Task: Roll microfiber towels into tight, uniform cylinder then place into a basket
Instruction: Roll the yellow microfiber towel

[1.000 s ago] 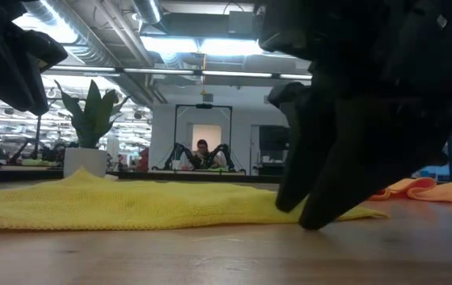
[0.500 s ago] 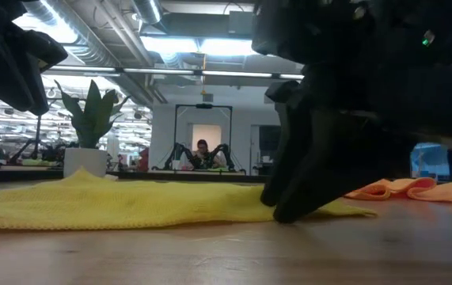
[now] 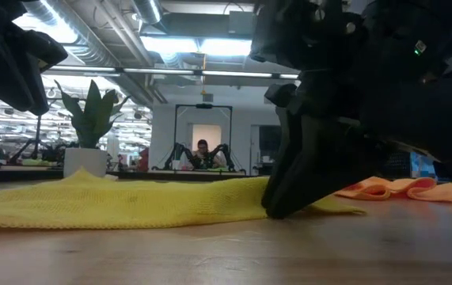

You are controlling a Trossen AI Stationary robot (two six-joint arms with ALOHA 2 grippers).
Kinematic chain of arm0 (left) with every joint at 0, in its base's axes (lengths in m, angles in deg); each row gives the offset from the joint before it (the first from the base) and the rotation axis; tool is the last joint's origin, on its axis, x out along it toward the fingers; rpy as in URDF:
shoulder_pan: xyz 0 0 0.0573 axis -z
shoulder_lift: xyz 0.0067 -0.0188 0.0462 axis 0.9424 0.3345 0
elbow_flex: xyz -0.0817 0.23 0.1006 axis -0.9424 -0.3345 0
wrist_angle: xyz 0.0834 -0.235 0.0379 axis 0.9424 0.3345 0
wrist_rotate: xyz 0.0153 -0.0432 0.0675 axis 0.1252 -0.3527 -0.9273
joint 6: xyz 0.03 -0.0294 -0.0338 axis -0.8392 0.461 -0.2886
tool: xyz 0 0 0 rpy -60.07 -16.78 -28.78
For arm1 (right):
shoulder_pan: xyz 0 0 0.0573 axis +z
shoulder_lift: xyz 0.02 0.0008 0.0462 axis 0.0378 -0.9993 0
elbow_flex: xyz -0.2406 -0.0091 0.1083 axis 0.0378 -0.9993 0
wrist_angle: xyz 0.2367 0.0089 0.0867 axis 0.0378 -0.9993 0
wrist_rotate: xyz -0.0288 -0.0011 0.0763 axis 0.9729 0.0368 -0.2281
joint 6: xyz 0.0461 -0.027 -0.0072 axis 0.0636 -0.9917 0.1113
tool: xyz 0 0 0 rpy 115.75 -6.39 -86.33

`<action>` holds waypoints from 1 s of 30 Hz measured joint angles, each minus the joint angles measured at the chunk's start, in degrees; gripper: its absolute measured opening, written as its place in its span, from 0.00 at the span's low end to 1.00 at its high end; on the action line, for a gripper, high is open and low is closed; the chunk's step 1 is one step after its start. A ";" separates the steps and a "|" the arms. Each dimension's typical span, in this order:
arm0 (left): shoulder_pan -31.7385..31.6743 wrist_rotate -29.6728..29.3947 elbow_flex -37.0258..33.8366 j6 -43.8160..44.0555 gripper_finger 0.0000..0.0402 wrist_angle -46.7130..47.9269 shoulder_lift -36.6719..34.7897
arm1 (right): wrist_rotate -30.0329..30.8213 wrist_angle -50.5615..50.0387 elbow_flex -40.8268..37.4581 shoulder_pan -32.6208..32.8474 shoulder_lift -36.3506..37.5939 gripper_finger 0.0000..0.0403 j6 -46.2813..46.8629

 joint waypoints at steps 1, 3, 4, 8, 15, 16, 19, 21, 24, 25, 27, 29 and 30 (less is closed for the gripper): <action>0.01 0.00 0.00 0.00 0.19 0.00 0.00 | 0.00 -0.03 0.00 0.00 0.00 0.12 0.00; 0.02 0.00 0.00 0.00 0.19 0.00 0.00 | 0.00 -0.09 -0.02 0.00 -0.02 0.08 0.00; 0.00 0.00 0.01 0.01 0.19 0.00 0.00 | -0.02 -0.11 -0.02 0.00 -0.02 0.06 0.00; 0.00 0.00 0.02 0.00 0.19 0.01 0.00 | 0.09 -0.17 -0.07 -0.02 -0.02 0.02 -0.02; 0.01 0.00 0.02 0.00 0.19 0.00 0.00 | 0.02 -2.20 2.64 -0.16 -0.28 0.01 -0.36; 0.00 0.00 0.02 0.00 0.19 0.02 0.00 | 0.03 -3.15 3.63 -0.19 -0.28 0.01 -0.44; 0.00 0.00 0.02 0.00 0.19 0.02 0.00 | 0.15 -6.32 6.39 -0.20 -0.24 0.01 0.00; 0.02 0.00 0.02 0.00 0.19 0.02 0.00 | 0.04 -8.83 7.88 0.08 -0.24 0.00 0.16; 0.02 0.00 0.02 0.00 0.19 0.02 0.00 | 0.72 -9.96 10.12 0.66 -0.19 0.00 -0.40; 0.02 0.00 0.02 0.00 0.19 0.02 0.00 | 1.40 -10.53 10.79 0.84 -0.17 0.00 -0.51; 0.02 0.00 0.02 0.01 0.19 0.02 0.00 | 1.71 -12.03 12.21 1.05 -0.17 0.00 -0.54; 0.02 0.00 0.02 0.02 0.19 0.00 0.00 | 1.84 -13.71 13.84 1.20 -0.15 0.00 -0.15; 0.02 0.00 0.02 0.02 0.19 0.02 0.00 | 2.11 -14.71 14.63 1.25 -0.13 0.00 -0.07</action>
